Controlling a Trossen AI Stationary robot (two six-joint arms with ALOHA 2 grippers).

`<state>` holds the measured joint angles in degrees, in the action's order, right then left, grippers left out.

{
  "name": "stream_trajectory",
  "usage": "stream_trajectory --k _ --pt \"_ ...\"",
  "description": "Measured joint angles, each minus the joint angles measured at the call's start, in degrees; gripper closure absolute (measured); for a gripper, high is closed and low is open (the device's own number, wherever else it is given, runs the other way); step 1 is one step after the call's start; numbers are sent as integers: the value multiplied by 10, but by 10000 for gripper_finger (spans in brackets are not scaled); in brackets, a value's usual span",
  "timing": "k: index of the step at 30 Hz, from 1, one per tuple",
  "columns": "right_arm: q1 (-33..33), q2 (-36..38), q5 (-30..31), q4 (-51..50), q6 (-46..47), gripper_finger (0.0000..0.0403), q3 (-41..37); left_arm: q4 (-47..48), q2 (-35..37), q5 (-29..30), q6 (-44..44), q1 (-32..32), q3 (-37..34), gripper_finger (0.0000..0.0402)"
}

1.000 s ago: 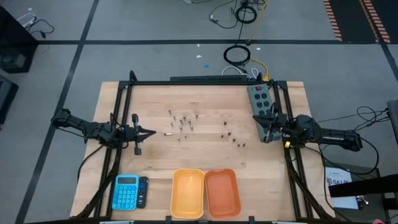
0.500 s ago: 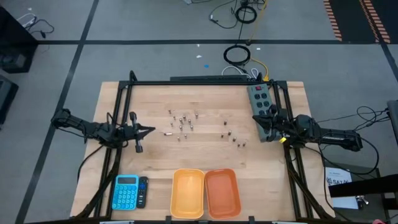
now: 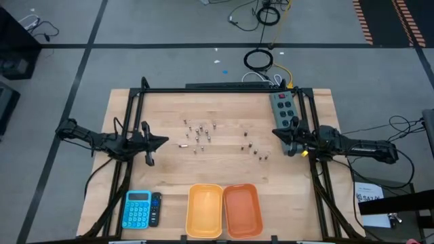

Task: Sort batteries
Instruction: Put the black battery into the orange bin

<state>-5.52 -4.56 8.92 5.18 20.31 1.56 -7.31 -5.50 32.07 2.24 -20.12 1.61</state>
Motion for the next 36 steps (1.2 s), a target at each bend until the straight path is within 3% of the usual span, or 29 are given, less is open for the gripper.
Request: stream_trajectory --k 7,11,15,18,23,32,36 --pt "0 -2 7 0 71 403 0 3 0 6 21 0 1 386" --pt "4 -18 3 -25 48 403 0 3 0 45 65 0 1 386" --pt "13 -40 52 -25 21 403 0 3 0 88 112 0 1 386" --pt "16 -57 85 -22 12 403 0 -1 0 87 117 0 1 386" --pt "29 -81 90 5 10 403 3 5 0 67 117 0 1 386" --pt "81 -153 143 2 -53 403 62 -27 0 60 116 0 2 386" --pt "97 -196 156 1 -77 396 91 -45 0 99 88 2 2 386"
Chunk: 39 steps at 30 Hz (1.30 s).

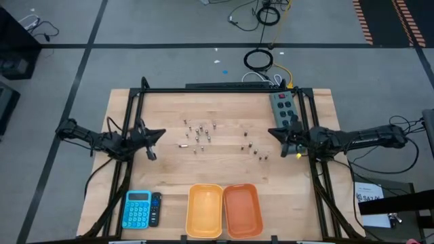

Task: Sort batteries
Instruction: Put the black battery into the orange bin

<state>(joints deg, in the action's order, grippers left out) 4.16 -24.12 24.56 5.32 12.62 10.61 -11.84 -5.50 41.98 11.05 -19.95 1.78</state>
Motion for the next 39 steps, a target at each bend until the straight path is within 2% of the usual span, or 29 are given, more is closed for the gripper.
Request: stream_trajectory --k 3,8,13,15,19,22,29,32,39 --pt "2 -31 6 -1 -8 375 23 1 0 3 -6 7 0 386" --pt "3 -69 -7 -3 -14 318 58 -10 0 14 -32 20 5 386" --pt "5 -82 -6 52 26 276 62 -4 0 14 -33 20 5 386" --pt "4 -82 -4 54 40 268 62 4 0 17 -63 20 5 386" --pt "4 -88 -15 76 91 262 62 11 0 23 -146 20 5 386" --pt "4 -96 -53 63 119 265 62 19 0 16 -154 20 5 386" --pt "1 -151 -54 59 121 266 61 50 0 19 -167 20 26 386" --pt "-15 -184 -76 43 117 266 63 72 0 20 -167 25 33 386" --pt "0 -289 -84 -155 78 266 171 86 0 20 -168 47 37 386"
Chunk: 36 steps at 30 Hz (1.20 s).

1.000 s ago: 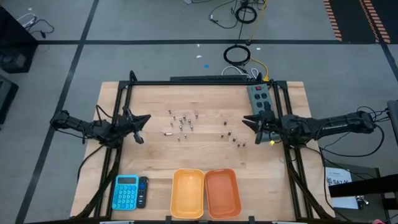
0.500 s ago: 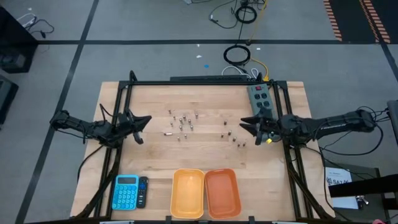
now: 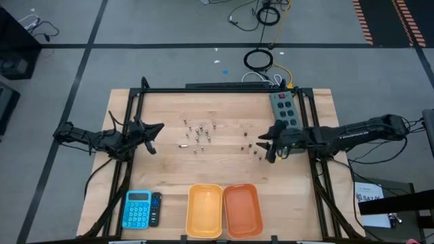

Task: Sort batteries
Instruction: Put the black battery into the orange bin

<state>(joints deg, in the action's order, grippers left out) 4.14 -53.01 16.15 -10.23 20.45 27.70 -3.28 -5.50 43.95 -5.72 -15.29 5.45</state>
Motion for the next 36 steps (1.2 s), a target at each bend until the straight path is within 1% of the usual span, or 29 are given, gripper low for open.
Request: stream_trajectory --k 4,7,10,12,15,19,21,25,32,36 --pt "34 -53 6 -113 2 266 85 18 0 7 1 6 0 386" --pt "71 -86 33 -200 33 266 120 35 0 13 -2 7 0 386" --pt "107 -105 49 -254 76 266 122 37 0 14 -4 7 0 386" --pt "123 -109 52 -268 106 266 122 38 0 15 -4 7 0 380" --pt "148 -109 75 -271 134 264 122 36 0 16 0 7 0 358" --pt "170 -109 80 -301 168 254 121 27 0 18 4 7 0 318" --pt "180 -109 96 -302 187 248 110 22 0 17 5 7 0 306" --pt "198 -110 120 -293 225 241 77 19 0 15 5 7 0 302" --pt "217 -109 146 -199 255 238 13 18 0 13 2 7 0 302" --pt "228 -109 187 -169 272 238 -16 18 0 13 2 7 0 302"
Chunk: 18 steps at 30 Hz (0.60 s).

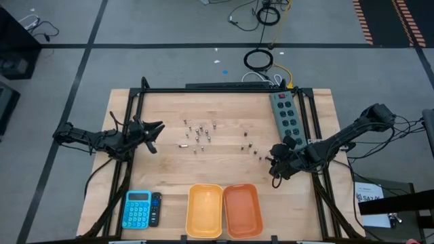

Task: Sort batteries
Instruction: Put the black battery into the orange bin

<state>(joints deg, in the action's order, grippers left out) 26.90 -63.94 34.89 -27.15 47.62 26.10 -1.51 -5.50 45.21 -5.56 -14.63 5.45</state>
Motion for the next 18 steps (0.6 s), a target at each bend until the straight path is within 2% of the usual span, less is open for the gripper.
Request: stream_trajectory --k 18 --pt "6 0 24 184 10 238 -104 6 0 0 0 0 0 302"
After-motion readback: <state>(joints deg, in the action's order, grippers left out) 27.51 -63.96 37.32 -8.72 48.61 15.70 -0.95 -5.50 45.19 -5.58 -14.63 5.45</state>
